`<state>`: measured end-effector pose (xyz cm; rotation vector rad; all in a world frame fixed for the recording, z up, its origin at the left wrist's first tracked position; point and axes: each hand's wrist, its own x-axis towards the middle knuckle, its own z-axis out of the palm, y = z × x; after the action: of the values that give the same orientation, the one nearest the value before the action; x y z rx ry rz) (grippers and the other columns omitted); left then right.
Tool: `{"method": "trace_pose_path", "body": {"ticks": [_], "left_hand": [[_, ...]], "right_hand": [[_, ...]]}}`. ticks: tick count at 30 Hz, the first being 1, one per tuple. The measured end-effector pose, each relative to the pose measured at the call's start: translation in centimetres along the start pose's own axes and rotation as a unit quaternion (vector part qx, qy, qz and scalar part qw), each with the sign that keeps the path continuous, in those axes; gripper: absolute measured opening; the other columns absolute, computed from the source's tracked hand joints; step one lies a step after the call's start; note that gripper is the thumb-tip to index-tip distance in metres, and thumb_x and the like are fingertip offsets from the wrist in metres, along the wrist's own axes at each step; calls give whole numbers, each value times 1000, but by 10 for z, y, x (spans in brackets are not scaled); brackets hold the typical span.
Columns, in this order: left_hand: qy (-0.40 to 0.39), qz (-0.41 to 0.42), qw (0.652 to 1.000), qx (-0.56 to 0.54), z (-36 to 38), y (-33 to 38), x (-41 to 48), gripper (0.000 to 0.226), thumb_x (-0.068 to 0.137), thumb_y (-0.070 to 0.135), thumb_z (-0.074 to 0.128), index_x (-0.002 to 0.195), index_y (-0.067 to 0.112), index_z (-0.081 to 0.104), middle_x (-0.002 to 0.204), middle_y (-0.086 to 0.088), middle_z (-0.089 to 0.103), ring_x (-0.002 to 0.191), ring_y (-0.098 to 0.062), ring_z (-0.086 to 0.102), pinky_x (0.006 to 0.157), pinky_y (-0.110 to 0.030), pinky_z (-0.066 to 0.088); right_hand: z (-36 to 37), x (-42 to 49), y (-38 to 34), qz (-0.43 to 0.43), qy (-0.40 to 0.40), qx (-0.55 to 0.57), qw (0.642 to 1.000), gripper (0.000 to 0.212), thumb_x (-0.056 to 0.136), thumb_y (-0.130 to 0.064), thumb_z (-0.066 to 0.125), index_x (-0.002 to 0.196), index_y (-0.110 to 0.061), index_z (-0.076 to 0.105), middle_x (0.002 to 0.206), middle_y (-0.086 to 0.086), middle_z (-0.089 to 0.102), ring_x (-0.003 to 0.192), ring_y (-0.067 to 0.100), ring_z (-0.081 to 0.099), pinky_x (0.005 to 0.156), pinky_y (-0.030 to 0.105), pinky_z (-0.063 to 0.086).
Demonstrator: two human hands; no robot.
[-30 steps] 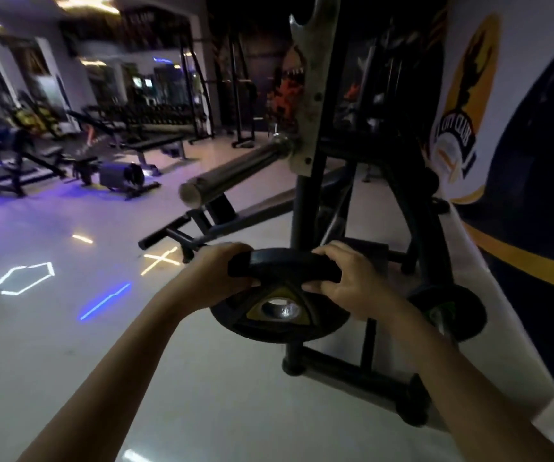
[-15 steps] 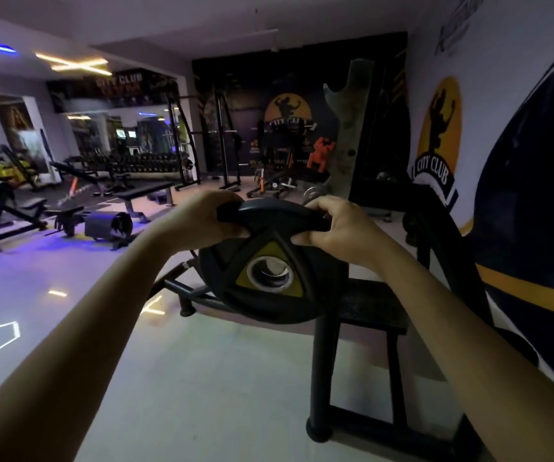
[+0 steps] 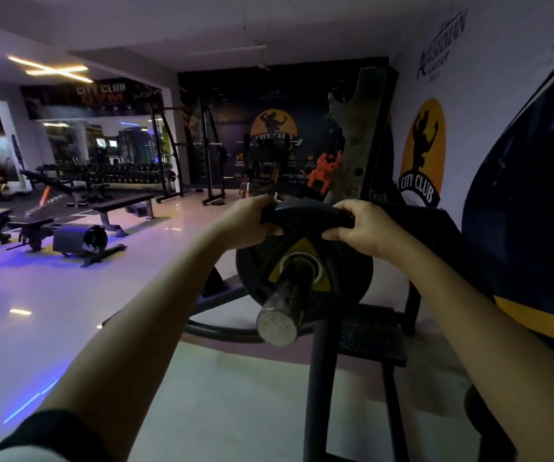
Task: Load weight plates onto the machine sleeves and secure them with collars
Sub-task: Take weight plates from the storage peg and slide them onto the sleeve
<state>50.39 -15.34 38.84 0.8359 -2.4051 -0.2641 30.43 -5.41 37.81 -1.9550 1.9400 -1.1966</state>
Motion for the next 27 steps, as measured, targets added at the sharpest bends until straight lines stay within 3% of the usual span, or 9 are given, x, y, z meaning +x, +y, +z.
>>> {"method": "trace_pose_path", "body": {"ticks": [5,8,10,13,16,21,27], "left_hand": [[16,1,1000,7,36,-25,77,39,81,14,65,118,10,51,109,-9,56,97,-22,51,79,-30,40],[26,-9,999,-21,62,-42,113,44,84,11,60,125,6,45,123,-18,50,113,-32,47,93,-39,40],[68,7,997,-26,85,-55,126,51,89,14,53,135,5,34,138,-19,39,127,-34,36,104,-40,31],[176,58,981,54,118,-72,135,54,97,25,37,144,10,16,153,-10,16,142,-23,4,114,-36,7],[229,81,963,116,131,-80,145,54,96,29,29,144,8,15,153,-8,12,142,-21,1,116,-35,3],[220,77,963,135,130,-81,145,56,96,29,32,144,9,13,151,-3,5,142,-19,0,116,-37,5],[237,73,951,186,101,-57,102,57,94,37,25,143,10,17,151,-10,17,141,-22,7,115,-38,7]], "right_hand": [[12,64,54,15,42,4,999,44,84,-21,63,125,-16,48,124,8,49,112,25,49,89,31,41],[35,88,86,-22,110,-59,992,56,93,-19,49,142,-16,24,148,10,28,134,27,27,107,39,29],[49,100,106,-62,161,-132,976,60,96,-22,40,146,-19,7,155,9,9,142,23,4,115,44,14],[59,118,128,-96,216,-217,947,58,98,-30,28,144,-21,-6,154,2,-4,141,17,-8,114,43,3],[64,132,138,-110,249,-258,927,55,97,-33,21,145,-16,1,153,4,3,141,19,-1,113,44,7],[64,135,142,-125,251,-270,921,54,97,-32,23,144,-12,6,152,5,7,141,21,4,113,46,11],[52,96,103,-176,271,-252,912,59,93,-24,49,142,-8,21,150,12,22,139,26,11,113,46,11]]}}
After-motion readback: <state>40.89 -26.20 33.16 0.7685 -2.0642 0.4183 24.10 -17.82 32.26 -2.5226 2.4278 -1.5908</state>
